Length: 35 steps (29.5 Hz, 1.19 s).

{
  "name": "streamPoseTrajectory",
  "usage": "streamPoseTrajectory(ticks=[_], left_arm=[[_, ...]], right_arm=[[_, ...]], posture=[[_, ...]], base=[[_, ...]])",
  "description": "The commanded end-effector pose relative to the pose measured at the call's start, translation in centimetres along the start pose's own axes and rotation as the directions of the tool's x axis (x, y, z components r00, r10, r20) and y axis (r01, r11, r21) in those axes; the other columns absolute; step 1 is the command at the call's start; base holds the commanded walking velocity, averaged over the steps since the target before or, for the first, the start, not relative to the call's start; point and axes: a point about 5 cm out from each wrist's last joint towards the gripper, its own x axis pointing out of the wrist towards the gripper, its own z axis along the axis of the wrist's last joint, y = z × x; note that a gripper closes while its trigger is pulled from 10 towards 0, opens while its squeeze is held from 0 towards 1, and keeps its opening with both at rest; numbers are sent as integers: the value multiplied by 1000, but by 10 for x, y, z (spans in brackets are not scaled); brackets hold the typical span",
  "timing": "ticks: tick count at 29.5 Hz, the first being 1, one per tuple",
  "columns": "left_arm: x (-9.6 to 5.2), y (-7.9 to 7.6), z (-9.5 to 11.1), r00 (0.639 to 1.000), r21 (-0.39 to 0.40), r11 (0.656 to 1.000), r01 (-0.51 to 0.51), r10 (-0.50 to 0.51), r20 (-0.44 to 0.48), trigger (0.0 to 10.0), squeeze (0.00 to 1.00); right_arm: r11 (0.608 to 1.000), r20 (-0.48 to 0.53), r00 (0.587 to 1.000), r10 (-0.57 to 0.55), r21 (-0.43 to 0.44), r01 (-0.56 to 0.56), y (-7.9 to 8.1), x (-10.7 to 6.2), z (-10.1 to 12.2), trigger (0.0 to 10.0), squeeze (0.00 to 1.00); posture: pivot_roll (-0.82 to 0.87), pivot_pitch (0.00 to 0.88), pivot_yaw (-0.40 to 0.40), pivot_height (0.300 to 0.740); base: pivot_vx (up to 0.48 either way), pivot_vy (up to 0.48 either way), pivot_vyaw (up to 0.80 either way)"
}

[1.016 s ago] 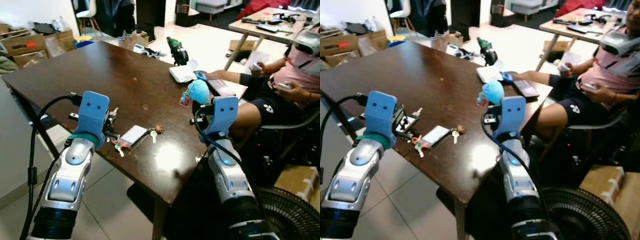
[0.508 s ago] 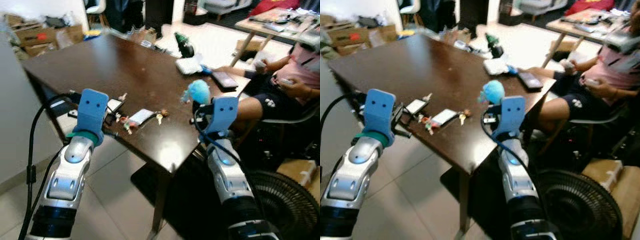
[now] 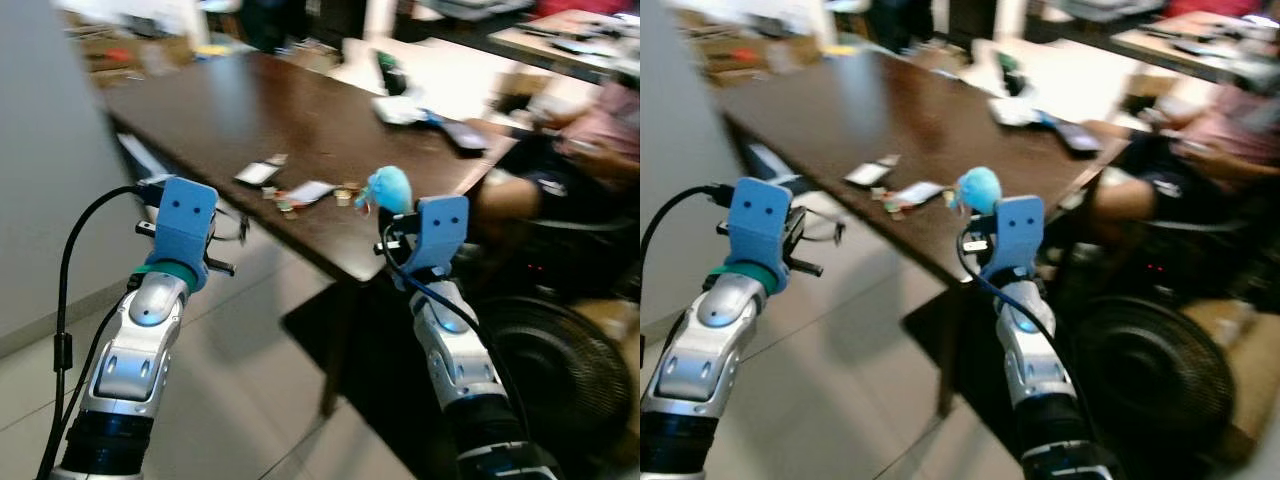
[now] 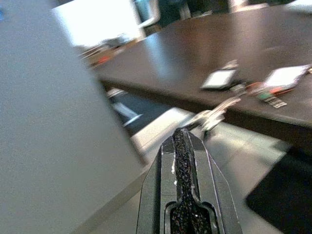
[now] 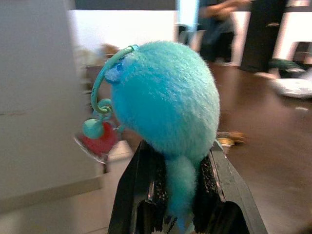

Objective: Hang keys on a hook

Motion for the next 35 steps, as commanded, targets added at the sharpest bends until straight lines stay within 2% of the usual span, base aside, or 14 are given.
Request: streamPoseTrajectory(ticks=[1, 11, 15, 18, 35], left_arm=[[-1, -3, 2, 1000, 2, 1000, 11, -11, 13, 10000, 0], [-1, -3, 3, 1000, 11, 1000, 10, -11, 23, 10000, 0], [-1, -2, 4, 1000, 15, 1000, 7, -8, 27, 10000, 0], [-1, -1, 3, 1000, 17, 1000, 2, -2, 28, 10000, 0], [-1, -1, 2, 1000, 17, 1000, -1, 1, 22, 10000, 0]], right_arm=[[1000, 5, 1000, -5, 0, 5, -2, 0, 1, 10000, 0], [1000, 5, 1000, -3, 1, 3, -2, 1, 2, 10000, 0], [1000, 4, 1000, -1, 16, 1, -1, 1, 1, 10000, 0], [999, 6, 1000, -4, 42, 4, 1, 0, 1, 10000, 0], [999, 6, 1000, 15, 42, -15, 3, 0, 0, 10000, 0]], posture=[[65, 47, 75, 740], [65, 48, 74, 740], [66, 49, 74, 740], [66, 47, 74, 740], [65, 37, 73, 740]], base=[[0, 0, 800], [0, 0, 798], [362, 0, 675], [480, 0, 0], [476, 0, 0]])
